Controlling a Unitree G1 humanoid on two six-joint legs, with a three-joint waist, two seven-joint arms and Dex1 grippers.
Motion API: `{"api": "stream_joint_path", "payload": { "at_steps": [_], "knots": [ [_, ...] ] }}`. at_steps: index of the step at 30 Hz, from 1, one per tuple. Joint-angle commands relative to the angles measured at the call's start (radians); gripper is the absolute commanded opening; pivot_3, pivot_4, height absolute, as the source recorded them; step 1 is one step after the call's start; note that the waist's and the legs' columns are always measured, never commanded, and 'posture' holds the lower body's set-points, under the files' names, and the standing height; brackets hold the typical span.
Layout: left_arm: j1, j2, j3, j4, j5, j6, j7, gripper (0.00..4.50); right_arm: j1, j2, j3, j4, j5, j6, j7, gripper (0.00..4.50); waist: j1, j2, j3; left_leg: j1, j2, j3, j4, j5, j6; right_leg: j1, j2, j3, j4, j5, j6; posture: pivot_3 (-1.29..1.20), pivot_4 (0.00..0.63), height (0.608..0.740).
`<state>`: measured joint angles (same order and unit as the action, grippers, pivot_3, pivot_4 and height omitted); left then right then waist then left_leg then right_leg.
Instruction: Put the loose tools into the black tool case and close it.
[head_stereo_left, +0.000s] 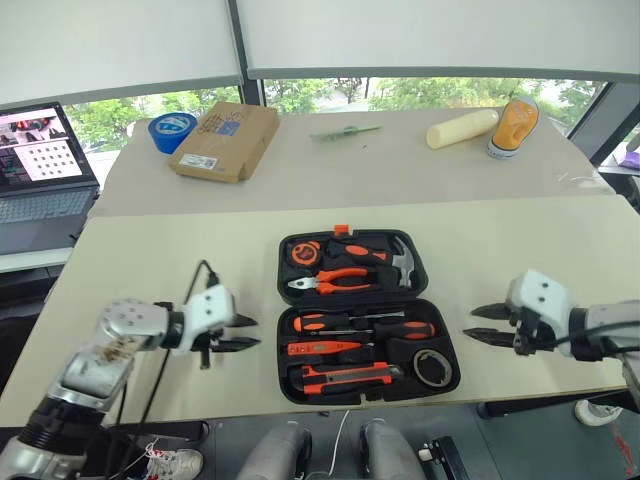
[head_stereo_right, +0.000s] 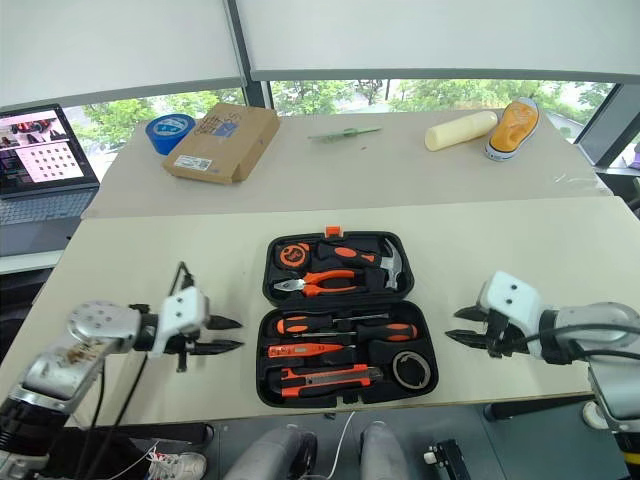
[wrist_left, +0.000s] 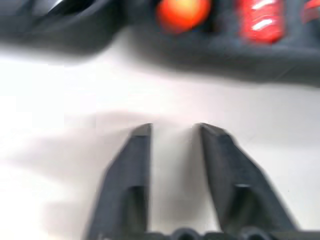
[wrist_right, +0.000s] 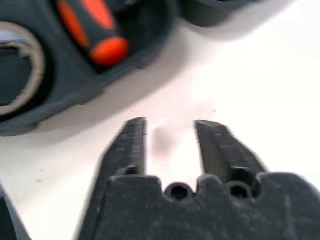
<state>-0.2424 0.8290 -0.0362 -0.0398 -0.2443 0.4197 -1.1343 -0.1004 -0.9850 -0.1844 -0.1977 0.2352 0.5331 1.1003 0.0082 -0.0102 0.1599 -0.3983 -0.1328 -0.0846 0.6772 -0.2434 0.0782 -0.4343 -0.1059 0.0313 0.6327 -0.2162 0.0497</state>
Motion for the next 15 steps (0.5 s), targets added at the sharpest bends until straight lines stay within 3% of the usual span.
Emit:
{"api": "stream_joint_path", "payload": {
  "at_steps": [1, 3, 4, 5, 10, 15],
  "knots": [
    [-0.176, -0.072, 0.137, 0.076, -0.137, 0.272, 0.141, 3.22, -0.16, 0.056, -0.013, 0.026, 0.059, 0.163, -0.108, 3.5, 0.001, -0.001, 0.0, 0.0, 0.001, 0.0, 0.0, 0.0, 0.0, 0.0, 0.0, 0.0, 0.0, 0.001, 0.0, 0.0, 0.15, 0.735],
    [-0.289, -0.142, 0.182, 0.12, -0.191, 0.455, 0.235, 3.87, -0.264, 0.114, 0.002, 0.052, 0.09, 0.28, -0.167, 4.1, 0.006, -0.001, 0.0, -0.001, 0.002, 0.0, 0.003, 0.001, 0.001, -0.001, 0.0, -0.005, 0.001, 0.001, -0.001, 0.0, 0.15, 0.735],
    [-0.318, -0.162, 0.194, 0.126, -0.211, 0.52, 0.262, 4.31, -0.301, 0.136, 0.006, 0.06, 0.104, 0.326, -0.188, 4.18, 0.007, -0.002, 0.0, -0.002, 0.001, 0.0, 0.003, 0.004, -0.001, -0.001, -0.001, -0.006, 0.001, 0.002, 0.0, 0.0, 0.15, 0.735],
    [-0.359, -0.198, 0.196, 0.14, -0.217, 0.581, 0.307, 4.44, -0.356, 0.172, 0.017, 0.077, 0.12, 0.383, -0.214, 4.18, 0.006, -0.002, 0.0, -0.002, 0.001, 0.001, 0.005, 0.007, -0.002, -0.001, -0.001, -0.006, 0.002, 0.002, 0.0, 0.0, 0.15, 0.735],
    [-0.465, -0.338, 0.23, 0.172, -0.236, 0.763, 0.48, 4.44, -0.511, 0.285, 0.05, 0.172, 0.137, 0.523, -0.319, 4.18, 0.0, -0.004, -0.001, -0.008, 0.0, 0.002, 0.005, 0.006, -0.001, -0.006, -0.003, -0.006, 0.006, 0.002, 0.001, 0.0, 0.15, 0.735],
    [-0.461, -0.417, 0.182, 0.086, -0.247, 0.831, 0.558, 4.44, -0.573, 0.331, 0.098, 0.297, 0.096, 0.497, -0.391, 4.18, -0.002, -0.004, -0.001, -0.009, 0.0, 0.004, 0.005, 0.006, -0.001, -0.008, -0.004, -0.006, 0.008, 0.002, 0.001, 0.0, 0.15, 0.735]
  ]
}}
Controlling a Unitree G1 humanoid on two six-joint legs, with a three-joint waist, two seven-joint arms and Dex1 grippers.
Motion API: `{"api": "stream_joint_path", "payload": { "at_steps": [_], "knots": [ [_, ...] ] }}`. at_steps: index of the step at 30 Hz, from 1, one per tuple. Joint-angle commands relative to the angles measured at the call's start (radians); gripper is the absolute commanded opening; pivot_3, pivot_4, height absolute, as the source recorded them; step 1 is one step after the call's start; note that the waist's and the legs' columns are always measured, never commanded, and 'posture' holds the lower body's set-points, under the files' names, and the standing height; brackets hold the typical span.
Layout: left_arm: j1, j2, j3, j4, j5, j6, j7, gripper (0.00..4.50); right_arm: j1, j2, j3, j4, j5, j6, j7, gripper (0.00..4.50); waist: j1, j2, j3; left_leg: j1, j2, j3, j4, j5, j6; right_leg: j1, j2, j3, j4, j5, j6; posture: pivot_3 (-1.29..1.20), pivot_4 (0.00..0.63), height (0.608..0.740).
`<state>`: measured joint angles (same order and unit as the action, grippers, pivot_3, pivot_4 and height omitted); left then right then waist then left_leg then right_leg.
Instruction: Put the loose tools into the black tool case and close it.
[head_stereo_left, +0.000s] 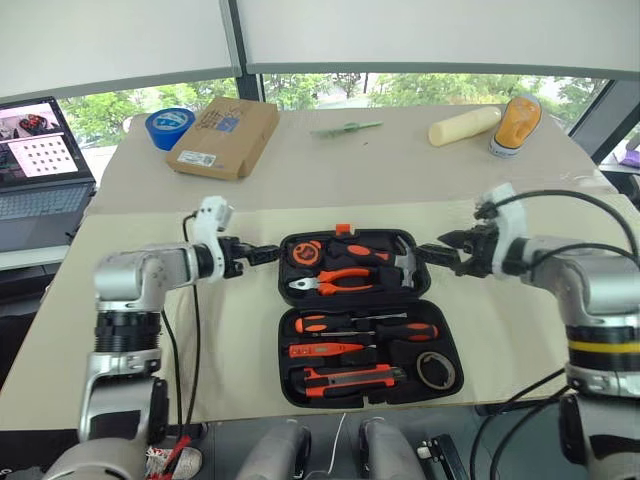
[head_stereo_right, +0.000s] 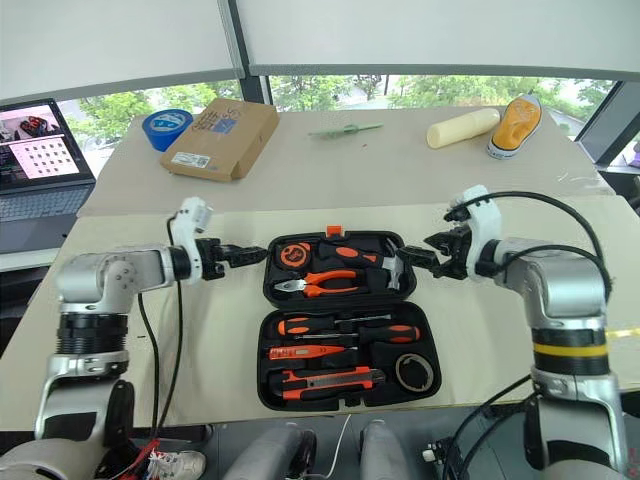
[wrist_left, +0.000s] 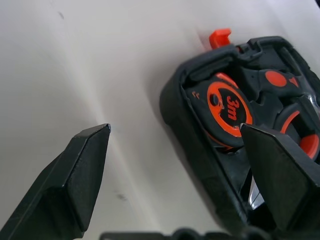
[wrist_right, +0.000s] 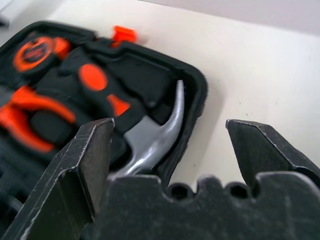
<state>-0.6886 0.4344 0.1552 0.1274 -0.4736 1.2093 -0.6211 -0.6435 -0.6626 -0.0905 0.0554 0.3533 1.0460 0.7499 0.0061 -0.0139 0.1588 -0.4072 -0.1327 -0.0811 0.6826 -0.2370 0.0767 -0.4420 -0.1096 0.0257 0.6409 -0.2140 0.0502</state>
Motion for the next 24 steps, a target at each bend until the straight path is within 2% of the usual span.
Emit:
{"api": "stream_joint_path", "payload": {
  "at_steps": [1, 3, 4, 5, 7, 8, 10, 13, 14, 16, 24],
  "knots": [
    [-0.013, -0.035, -0.015, -0.095, -0.02, 0.048, 0.057, 4.48, -0.034, 0.014, 0.007, 0.06, -0.025, -0.019, -0.05, 3.93, 0.0, 0.0, 0.0, 0.0, 0.0, 0.0, 0.0, 0.0, 0.0, 0.0, 0.0, 0.0, 0.0, 0.0, 0.0, 0.0, 0.15, 0.735],
    [-0.016, -0.06, -0.005, -0.105, -0.021, 0.061, 0.087, 4.5, -0.04, 0.022, 0.006, 0.077, -0.024, -0.018, -0.062, 3.53, 0.001, 0.0, 0.0, 0.0, 0.0, 0.0, 0.0, 0.0, 0.0, 0.0, 0.0, 0.0, 0.0, 0.0, 0.0, 0.0, 0.15, 0.735],
    [-0.019, -0.069, 0.004, -0.107, -0.023, 0.07, 0.1, 3.97, -0.04, 0.024, 0.007, 0.079, -0.022, -0.018, -0.063, 3.15, 0.001, 0.0, 0.0, 0.0, 0.0, 0.0, 0.0, 0.0, 0.0, 0.0, 0.0, 0.0, 0.0, 0.0, 0.0, 0.0, 0.15, 0.735],
    [-0.018, -0.074, 0.009, -0.114, -0.027, 0.078, 0.107, 3.91, -0.039, 0.026, 0.01, 0.078, -0.019, -0.017, -0.063, 2.89, 0.001, 0.0, 0.0, 0.0, 0.0, 0.0, 0.0, 0.0, 0.0, 0.0, 0.0, 0.0, 0.0, 0.0, 0.0, 0.0, 0.15, 0.735],
    [-0.015, -0.074, 0.008, -0.127, -0.032, 0.089, 0.112, 3.11, -0.037, 0.028, 0.015, 0.072, -0.014, -0.018, -0.064, 2.16, -0.001, 0.0, 0.0, 0.0, 0.0, 0.001, 0.0, 0.0, 0.0, 0.0, 0.0, 0.001, 0.0, 0.0, 0.0, 0.0, 0.15, 0.735],
    [-0.013, -0.073, 0.007, -0.131, -0.033, 0.093, 0.115, 2.88, -0.036, 0.03, 0.016, 0.071, -0.011, -0.017, -0.067, 1.9, -0.002, 0.0, 0.0, 0.0, 0.0, 0.001, 0.0, 0.0, 0.0, 0.0, 0.0, 0.001, 0.001, 0.0, 0.0, 0.0, 0.15, 0.735],
    [-0.007, -0.066, 0.009, -0.135, -0.035, 0.098, 0.125, 2.0, -0.031, 0.036, 0.018, 0.064, -0.006, -0.016, -0.072, 1.03, -0.002, 0.0, 0.0, 0.001, 0.0, 0.001, -0.001, 0.0, 0.0, 0.0, 0.0, 0.001, 0.001, 0.0, 0.0, 0.0, 0.15, 0.735],
    [-0.002, -0.058, 0.011, -0.137, -0.038, 0.101, 0.131, 1.11, -0.027, 0.042, 0.016, 0.058, -0.003, -0.015, -0.077, 0.15, 0.0, 0.0, 0.0, 0.001, 0.0, 0.001, 0.0, 0.0, 0.0, 0.001, 0.0, 0.001, 0.0, 0.0, 0.0, 0.0, 0.15, 0.735],
    [-0.001, -0.057, 0.013, -0.138, -0.04, 0.104, 0.133, 0.74, -0.027, 0.043, 0.016, 0.056, -0.002, -0.015, -0.079, 0.0, 0.0, 0.0, 0.0, 0.001, -0.001, 0.001, 0.0, 0.0, 0.0, 0.001, 0.0, 0.001, 0.0, 0.0, 0.0, 0.0, 0.15, 0.735],
    [0.004, -0.057, 0.017, -0.15, -0.053, 0.125, 0.134, 0.09, -0.022, 0.045, 0.015, 0.05, 0.0, -0.016, -0.082, 0.0, -0.001, 0.0, 0.0, 0.001, -0.001, 0.001, 0.0, 0.0, 0.0, 0.001, 0.0, 0.001, 0.0, 0.0, 0.0, 0.0, 0.15, 0.735],
    [0.002, -0.11, 0.006, -0.185, -0.087, 0.132, 0.135, 0.01, -0.038, 0.065, 0.001, 0.054, 0.01, -0.057, -0.102, 0.0, -0.005, 0.0, 0.0, 0.002, -0.001, 0.001, -0.001, 0.0, 0.0, 0.001, 0.0, 0.001, 0.0, 0.0, 0.0, 0.0, 0.15, 0.735]
  ]
}}
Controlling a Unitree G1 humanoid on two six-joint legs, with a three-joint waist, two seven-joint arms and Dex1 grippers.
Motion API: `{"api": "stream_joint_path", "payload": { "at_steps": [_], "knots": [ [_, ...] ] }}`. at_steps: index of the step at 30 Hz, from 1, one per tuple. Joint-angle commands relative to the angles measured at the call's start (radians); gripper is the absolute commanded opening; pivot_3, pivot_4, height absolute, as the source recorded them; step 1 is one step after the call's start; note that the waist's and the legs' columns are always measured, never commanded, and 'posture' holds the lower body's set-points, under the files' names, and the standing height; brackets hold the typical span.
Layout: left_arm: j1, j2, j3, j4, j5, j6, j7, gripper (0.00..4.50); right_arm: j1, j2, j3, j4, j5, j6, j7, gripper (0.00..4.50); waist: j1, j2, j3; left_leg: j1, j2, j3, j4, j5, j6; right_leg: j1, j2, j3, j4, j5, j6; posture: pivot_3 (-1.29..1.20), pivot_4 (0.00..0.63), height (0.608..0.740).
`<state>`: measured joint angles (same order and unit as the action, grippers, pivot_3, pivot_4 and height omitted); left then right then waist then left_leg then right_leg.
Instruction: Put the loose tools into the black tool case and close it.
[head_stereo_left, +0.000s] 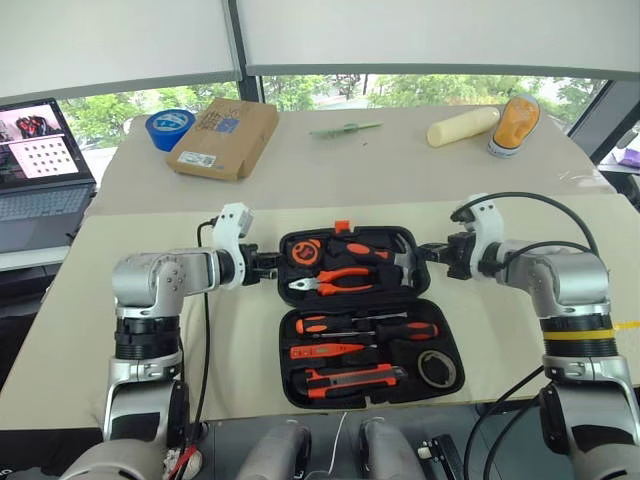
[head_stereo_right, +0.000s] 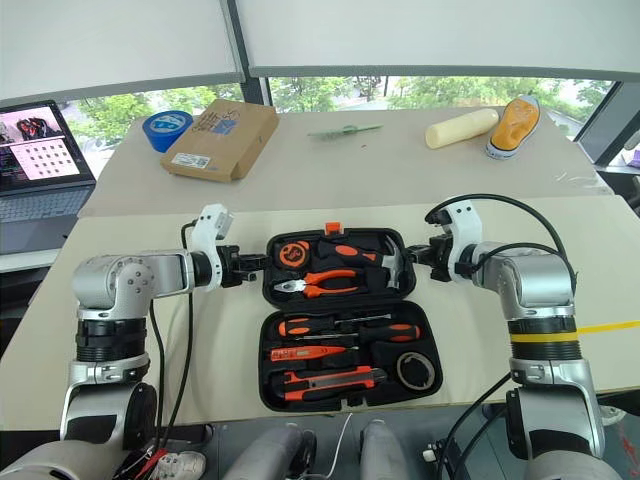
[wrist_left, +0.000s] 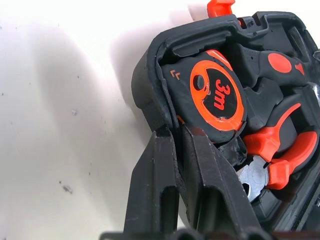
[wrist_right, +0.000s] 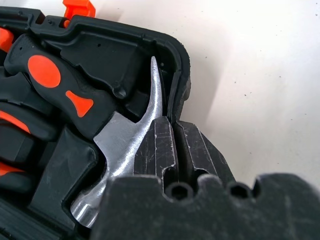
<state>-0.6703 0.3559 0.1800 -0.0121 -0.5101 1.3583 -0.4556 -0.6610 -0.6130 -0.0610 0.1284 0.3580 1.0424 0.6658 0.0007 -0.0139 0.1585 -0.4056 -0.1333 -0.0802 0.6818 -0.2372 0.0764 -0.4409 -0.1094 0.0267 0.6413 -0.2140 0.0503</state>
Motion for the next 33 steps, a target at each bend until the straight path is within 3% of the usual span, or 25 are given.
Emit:
{"api": "stream_joint_path", "payload": {
  "at_steps": [1, 8, 13, 20, 27, 32, 33],
  "knots": [
    [-0.029, -0.038, -0.023, -0.038, -0.044, -0.046, -0.032, 0.01, -0.036, 0.024, -0.036, -0.012, 0.004, -0.073, -0.026, 0.0, 0.0, 0.0, 0.0, 0.0, 0.0, 0.0, 0.0, 0.0, 0.0, 0.0, 0.0, 0.0, 0.0, 0.0, 0.0, 0.0, 0.15, 0.735],
    [-0.173, -0.051, -0.043, 0.1, 0.047, -0.383, -0.072, 0.01, -0.211, 0.062, -0.083, 0.146, -0.021, -0.218, -0.079, 0.0, 0.003, -0.001, 0.0, -0.003, -0.003, 0.001, 0.001, 0.001, -0.002, -0.004, -0.002, 0.0, -0.001, 0.0, 0.0, 0.0, 0.15, 0.735],
    [-0.173, -0.029, -0.067, 0.124, 0.077, -0.55, -0.133, 0.01, -0.22, 0.07, -0.091, 0.169, -0.053, -0.362, -0.085, 0.0, -0.009, 0.0, 0.0, -0.011, -0.002, 0.001, 0.0, 0.002, -0.002, -0.014, -0.004, 0.002, 0.005, 0.0, 0.0, 0.0, 0.15, 0.735],
    [0.092, 0.047, -0.185, -0.097, 0.143, -0.733, -0.223, 0.01, 0.039, 0.051, -0.055, -0.08, -0.075, -0.553, -0.009, 0.0, -0.021, 0.0, -0.001, -0.01, -0.001, 0.002, -0.001, 0.0, 0.0, -0.017, -0.004, 0.002, 0.006, 0.0, 0.0, 0.0, 0.15, 0.735],
    [0.299, 0.09, -0.165, -0.257, 0.212, -0.92, -0.184, 0.01, 0.318, -0.019, -0.072, -0.261, -0.153, -0.919, 0.059, 0.0, -0.015, 0.001, -0.003, -0.005, -0.002, 0.005, -0.002, -0.001, 0.001, -0.012, -0.003, -0.002, 0.002, 0.0, 0.0, 0.0, 0.15, 0.735],
    [0.444, 0.106, -0.142, -0.402, 0.194, -0.9, -0.152, 0.01, 0.502, -0.085, -0.122, -0.334, -0.153, -1.096, 0.131, 0.0, -0.013, 0.001, -0.003, 0.013, 0.003, 0.008, -0.005, -0.007, 0.002, 0.004, 0.001, -0.001, -0.004, -0.001, -0.001, 0.0, 0.15, 0.735],
    [0.483, 0.115, -0.139, -0.437, 0.19, -0.894, -0.154, 0.37, 0.543, -0.098, -0.137, -0.363, -0.135, -1.107, 0.15, 0.36, -0.013, 0.001, -0.003, 0.015, 0.003, 0.008, -0.005, -0.007, 0.003, 0.007, 0.002, -0.001, -0.004, -0.001, -0.001, 0.0, 0.15, 0.735]
  ]
}}
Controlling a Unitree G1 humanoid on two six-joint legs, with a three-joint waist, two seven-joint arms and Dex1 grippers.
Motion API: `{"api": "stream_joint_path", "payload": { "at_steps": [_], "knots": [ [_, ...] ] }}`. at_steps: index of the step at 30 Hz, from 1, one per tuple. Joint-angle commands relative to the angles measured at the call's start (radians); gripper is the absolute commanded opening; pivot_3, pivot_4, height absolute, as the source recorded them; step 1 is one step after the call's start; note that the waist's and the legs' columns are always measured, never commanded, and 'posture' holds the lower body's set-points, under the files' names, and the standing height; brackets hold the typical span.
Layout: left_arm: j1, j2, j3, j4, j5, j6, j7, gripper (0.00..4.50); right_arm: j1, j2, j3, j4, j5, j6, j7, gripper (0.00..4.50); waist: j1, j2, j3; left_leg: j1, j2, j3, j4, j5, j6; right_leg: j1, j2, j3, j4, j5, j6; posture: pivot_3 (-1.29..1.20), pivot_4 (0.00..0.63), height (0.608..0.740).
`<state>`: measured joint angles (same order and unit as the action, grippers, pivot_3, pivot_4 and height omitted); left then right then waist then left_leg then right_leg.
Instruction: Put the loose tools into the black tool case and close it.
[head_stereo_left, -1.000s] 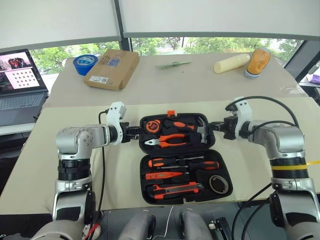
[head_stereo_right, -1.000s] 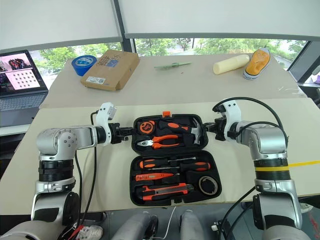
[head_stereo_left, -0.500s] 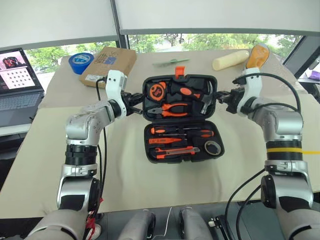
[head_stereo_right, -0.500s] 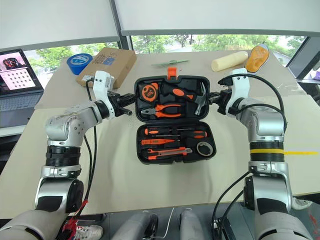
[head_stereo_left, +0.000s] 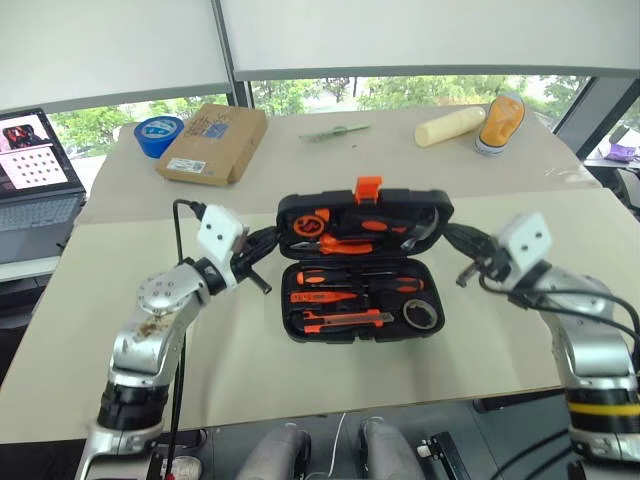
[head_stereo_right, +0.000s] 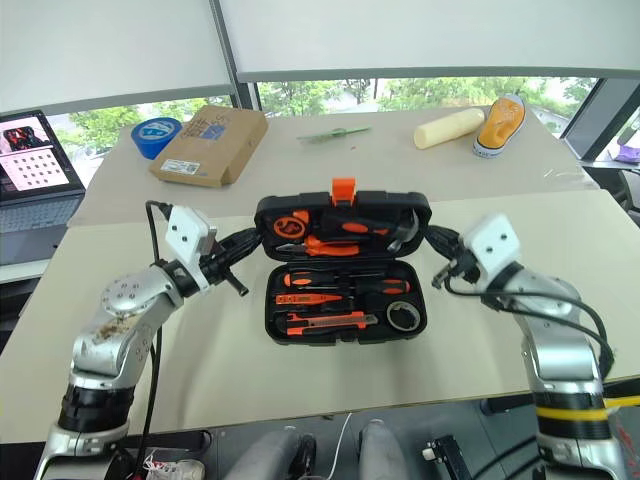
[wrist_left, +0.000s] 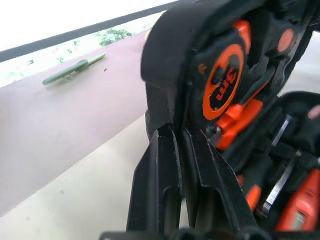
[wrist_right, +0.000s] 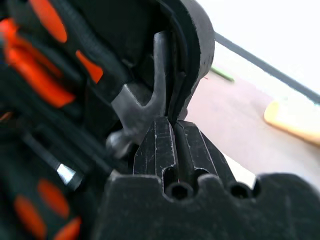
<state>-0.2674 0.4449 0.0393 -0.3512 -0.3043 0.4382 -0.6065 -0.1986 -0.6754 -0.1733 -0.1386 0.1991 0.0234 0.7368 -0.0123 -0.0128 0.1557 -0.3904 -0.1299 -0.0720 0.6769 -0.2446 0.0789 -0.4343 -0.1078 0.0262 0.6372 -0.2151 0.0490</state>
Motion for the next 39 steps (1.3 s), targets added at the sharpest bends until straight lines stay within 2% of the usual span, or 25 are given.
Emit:
{"api": "stream_joint_path", "payload": {
  "at_steps": [1, 4, 7, 8, 9, 10, 11, 14, 15, 16, 17, 18, 19, 22, 23, 27, 28, 34, 39],
  "knots": [
    [0.132, 0.035, 0.015, -0.142, -0.03, 0.041, -0.004, 0.78, 0.139, -0.051, -0.049, -0.142, 0.056, -0.08, 0.104, 0.77, 0.0, 0.0, 0.0, 0.002, 0.001, 0.0, 0.0, -0.002, 0.002, 0.002, 0.001, 0.0, -0.001, 0.0, 0.0, 0.0, 0.15, 0.735],
    [0.302, 0.096, 0.104, -0.276, -0.094, 0.091, -0.033, 1.84, 0.332, -0.111, -0.138, -0.292, 0.119, -0.031, 0.172, 1.66, 0.0, 0.001, 0.0, 0.005, 0.005, 0.001, -0.001, -0.007, 0.003, 0.004, 0.003, 0.002, -0.003, -0.001, -0.001, 0.0, 0.15, 0.735],
    [0.397, 0.183, 0.253, -0.317, -0.194, 0.173, -0.08, 2.98, 0.523, -0.189, -0.274, -0.408, 0.223, 0.087, 0.283, 2.74, 0.007, 0.002, 0.001, 0.003, 0.006, 0.001, 0.0, -0.007, 0.002, 0.002, 0.004, 0.004, -0.003, -0.001, -0.002, 0.0, 0.15, 0.735],
    [0.407, 0.225, 0.3, -0.3, -0.237, 0.202, -0.118, 3.43, 0.609, -0.222, -0.331, -0.434, 0.269, 0.134, 0.36, 2.83, 0.012, 0.002, 0.0, 0.003, 0.006, 0.001, 0.001, -0.009, 0.002, 0.002, 0.005, 0.003, -0.003, -0.001, -0.002, 0.0, 0.15, 0.735],
    [0.409, 0.267, 0.329, -0.277, -0.263, 0.217, -0.158, 3.66, 0.678, -0.244, -0.373, -0.45, 0.297, 0.151, 0.429, 2.83, 0.019, 0.003, 0.0, 0.004, 0.006, 0.002, 0.001, -0.012, -0.002, 0.004, 0.007, 0.003, -0.004, -0.001, -0.003, 0.0, 0.15, 0.735],
    [0.409, 0.295, 0.344, -0.261, -0.28, 0.225, -0.185, 4.07, 0.72, -0.257, -0.401, -0.46, 0.316, 0.161, 0.47, 2.83, 0.024, 0.003, 0.0, 0.007, 0.007, 0.001, 0.001, -0.013, -0.003, 0.009, 0.008, 0.003, -0.006, -0.001, -0.003, 0.0, 0.15, 0.735],
    [0.383, 0.341, 0.336, -0.206, -0.276, 0.221, -0.227, 4.5, 0.767, -0.273, -0.41, -0.464, 0.322, 0.174, 0.51, 2.62, 0.028, 0.002, 0.0, 0.011, 0.009, 0.001, 0.001, -0.014, -0.002, 0.013, 0.009, 0.002, -0.008, -0.001, -0.003, 0.0, 0.15, 0.735],
    [0.266, 0.447, 0.232, -0.007, -0.191, 0.099, -0.374, 4.5, 0.791, -0.285, -0.355, -0.449, 0.289, 0.146, 0.543, 1.8, 0.039, 0.001, 0.001, 0.022, 0.01, 0.001, 0.001, -0.017, -0.001, 0.023, 0.008, -0.002, -0.013, -0.007, 0.004, 0.0, 0.15, 0.735],
    [0.207, 0.458, 0.179, 0.063, -0.144, 0.045, -0.395, 4.5, 0.774, -0.288, -0.325, -0.439, 0.274, 0.15, 0.535, 1.31, 0.04, 0.001, 0.001, 0.022, 0.01, 0.001, 0.001, -0.017, -0.001, 0.024, 0.008, -0.002, -0.013, -0.008, 0.004, 0.0, 0.15, 0.735],
    [0.118, 0.447, 0.117, 0.153, -0.086, -0.031, -0.41, 4.5, 0.744, -0.292, -0.284, -0.42, 0.244, 0.132, 0.529, 1.15, 0.042, 0.0, 0.001, 0.023, 0.01, 0.001, 0.001, -0.017, -0.001, 0.024, 0.008, -0.002, -0.013, -0.008, 0.004, 0.0, 0.15, 0.735],
    [0.035, 0.432, 0.059, 0.232, -0.04, -0.085, -0.424, 3.93, 0.716, -0.296, -0.244, -0.403, 0.216, 0.12, 0.522, 0.69, 0.044, 0.0, 0.001, 0.022, 0.01, 0.001, 0.001, -0.017, -0.001, 0.024, 0.007, -0.003, -0.014, -0.007, 0.003, 0.0, 0.15, 0.735],
    [-0.061, 0.403, -0.005, 0.325, 0.016, -0.16, -0.442, 3.77, 0.681, -0.301, -0.199, -0.388, 0.189, 0.112, 0.518, 0.39, 0.044, 0.0, 0.001, 0.022, 0.01, 0.001, 0.002, -0.017, -0.001, 0.024, 0.007, -0.003, -0.014, -0.005, 0.0, 0.0, 0.15, 0.735],
    [-0.122, 0.383, -0.045, 0.388, 0.051, -0.212, -0.455, 3.42, 0.657, -0.303, -0.169, -0.378, 0.172, 0.108, 0.516, 0.07, 0.053, 0.0, 0.0, 0.02, 0.009, 0.002, 0.001, -0.017, -0.001, 0.02, 0.005, -0.003, -0.013, -0.002, -0.004, 0.0, 0.15, 0.735],
    [-0.301, 0.302, -0.152, 0.598, 0.151, -0.369, -0.49, 2.11, 0.56, -0.303, -0.075, -0.356, 0.137, 0.123, 0.5, 0.0, 0.055, -0.001, 0.0, 0.013, 0.006, 0.002, 0.002, -0.014, -0.005, 0.014, 0.0, -0.01, -0.01, 0.002, -0.006, 0.0, 0.15, 0.735],
    [-0.372, 0.259, -0.192, 0.674, 0.183, -0.427, -0.503, 1.69, 0.515, -0.299, -0.029, -0.342, 0.111, 0.119, 0.492, 0.0, 0.055, -0.001, 0.0, 0.011, 0.006, 0.002, 0.003, -0.01, -0.011, 0.012, -0.001, -0.011, -0.009, 0.002, -0.006, 0.0, 0.15, 0.735],
    [-0.523, 0.143, -0.259, 0.862, 0.249, -0.561, -0.518, 0.21, 0.41, -0.284, 0.086, -0.296, 0.041, 0.099, 0.468, 0.0, 0.05, -0.003, 0.001, 0.0, 0.005, 0.002, 0.005, -0.007, -0.006, 0.005, -0.001, -0.012, -0.01, 0.002, -0.006, 0.0, 0.15, 0.735],
    [-0.547, 0.121, -0.27, 0.899, 0.261, -0.584, -0.52, 0.04, 0.385, -0.277, 0.106, -0.289, 0.033, 0.106, 0.458, 0.0, 0.047, -0.004, 0.001, -0.001, 0.005, 0.002, 0.005, -0.007, -0.004, 0.005, -0.001, -0.012, -0.01, 0.002, -0.005, 0.0, 0.15, 0.735],
    [-0.597, 0.058, -0.306, 0.985, 0.287, -0.66, -0.585, 0.04, 0.27, -0.232, 0.178, -0.225, -0.066, 0.106, 0.353, 0.0, 0.034, -0.004, 0.002, -0.005, 0.005, 0.002, 0.006, -0.006, -0.001, 0.0, 0.0, -0.012, -0.009, 0.002, -0.005, 0.0, 0.15, 0.735],
    [-0.548, 0.088, -0.312, 0.877, 0.24, -0.577, -0.731, 0.04, 0.142, -0.159, 0.192, -0.107, -0.145, 0.089, 0.225, 0.0, 0.02, -0.006, 0.002, -0.009, 0.005, 0.002, 0.009, -0.006, -0.001, -0.004, 0.0, -0.012, -0.007, 0.002, -0.005, 0.0, 0.15, 0.735]
  ]
}}
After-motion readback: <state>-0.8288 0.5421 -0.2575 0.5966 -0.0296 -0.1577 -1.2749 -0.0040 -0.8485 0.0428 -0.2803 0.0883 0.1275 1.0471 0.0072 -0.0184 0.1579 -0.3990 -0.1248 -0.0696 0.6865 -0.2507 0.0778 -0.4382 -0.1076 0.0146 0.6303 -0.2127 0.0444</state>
